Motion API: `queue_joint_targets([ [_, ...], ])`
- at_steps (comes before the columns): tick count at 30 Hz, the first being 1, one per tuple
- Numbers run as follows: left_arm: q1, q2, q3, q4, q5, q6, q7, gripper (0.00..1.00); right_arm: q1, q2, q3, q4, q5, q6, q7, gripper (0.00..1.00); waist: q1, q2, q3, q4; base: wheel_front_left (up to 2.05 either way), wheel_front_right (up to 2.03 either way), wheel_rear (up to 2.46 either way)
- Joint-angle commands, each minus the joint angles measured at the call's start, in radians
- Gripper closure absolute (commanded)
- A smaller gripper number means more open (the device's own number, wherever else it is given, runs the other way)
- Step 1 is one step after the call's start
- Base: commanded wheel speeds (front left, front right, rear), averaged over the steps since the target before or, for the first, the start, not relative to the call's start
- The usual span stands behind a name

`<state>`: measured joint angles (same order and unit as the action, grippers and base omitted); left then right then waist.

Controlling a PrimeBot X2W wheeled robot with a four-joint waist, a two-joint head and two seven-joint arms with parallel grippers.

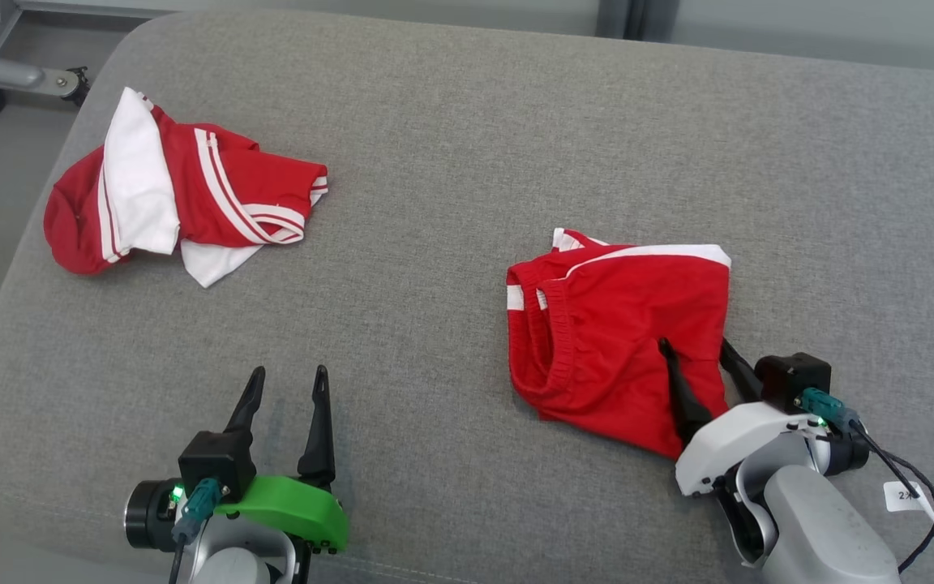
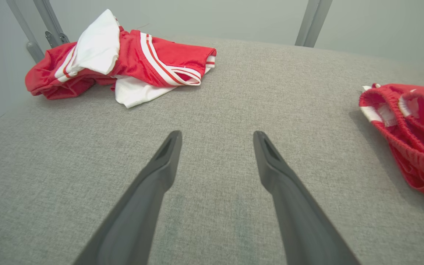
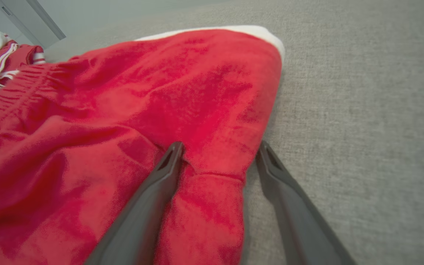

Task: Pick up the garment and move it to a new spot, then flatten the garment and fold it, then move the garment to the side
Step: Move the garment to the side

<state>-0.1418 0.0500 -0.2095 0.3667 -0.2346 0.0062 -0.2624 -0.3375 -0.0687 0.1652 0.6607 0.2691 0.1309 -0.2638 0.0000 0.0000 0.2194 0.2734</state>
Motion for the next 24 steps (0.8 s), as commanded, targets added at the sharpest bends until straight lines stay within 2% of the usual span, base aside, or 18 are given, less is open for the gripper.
queue_joint_targets([
  [1,-0.017,0.002,-0.003,-0.004,0.001,0.005,-0.003,0.00,-0.016,-0.003,0.007,0.045,0.013,0.000,0.002,0.00,0.0000,0.0000,0.024,0.026,0.00,0.00,0.00],
  [2,-0.018,0.002,-0.004,-0.004,0.001,0.006,-0.003,0.00,-0.017,-0.004,0.012,0.068,0.017,0.000,0.003,0.00,0.0000,0.0000,0.024,0.027,0.00,0.00,0.00],
  [3,-0.019,0.002,-0.005,-0.004,0.000,0.008,-0.003,0.00,-0.019,-0.002,0.013,0.080,0.025,0.000,0.005,0.10,0.0000,0.0000,0.024,0.027,0.00,0.00,0.00],
  [5,-0.025,0.002,-0.005,-0.007,0.000,0.009,-0.003,0.00,-0.030,-0.004,0.017,0.081,0.030,0.000,0.006,0.98,0.0000,0.0000,0.024,0.025,0.00,0.00,0.00],
  [9,-0.023,0.002,0.003,-0.011,0.012,0.010,-0.003,0.00,-0.043,-0.014,0.007,0.032,0.019,0.000,0.001,1.00,0.0000,0.0000,0.019,0.000,0.00,0.00,0.00],
  [13,-0.015,0.002,0.012,-0.005,0.027,0.000,-0.003,0.00,-0.035,-0.014,-0.018,-0.003,0.009,-0.001,0.000,1.00,0.0000,0.0000,-0.004,-0.060,0.00,0.00,0.00],
  [21,-0.016,0.002,0.017,0.003,0.055,-0.026,-0.003,0.00,0.009,0.001,-0.035,-0.025,0.000,-0.001,0.000,1.00,0.0000,0.0000,-0.057,-0.275,0.00,0.00,0.00],
  [22,-0.029,0.002,0.014,0.000,0.058,-0.030,-0.003,0.00,0.019,0.005,-0.040,-0.030,-0.001,-0.001,0.000,1.00,0.0000,0.0000,-0.066,-0.333,0.00,0.00,0.00],
  [23,-0.029,0.002,0.014,0.000,0.058,-0.030,-0.003,0.00,0.019,0.005,-0.040,-0.030,-0.001,-0.001,0.000,1.00,0.0000,0.0000,-0.066,-0.333,0.00,0.00,0.00],
  [24,-0.034,0.002,0.013,0.000,0.060,-0.032,-0.003,0.00,0.024,0.007,-0.043,-0.031,0.001,-0.001,0.000,1.00,0.0000,0.0000,-0.069,-0.362,0.00,0.00,0.00],
])
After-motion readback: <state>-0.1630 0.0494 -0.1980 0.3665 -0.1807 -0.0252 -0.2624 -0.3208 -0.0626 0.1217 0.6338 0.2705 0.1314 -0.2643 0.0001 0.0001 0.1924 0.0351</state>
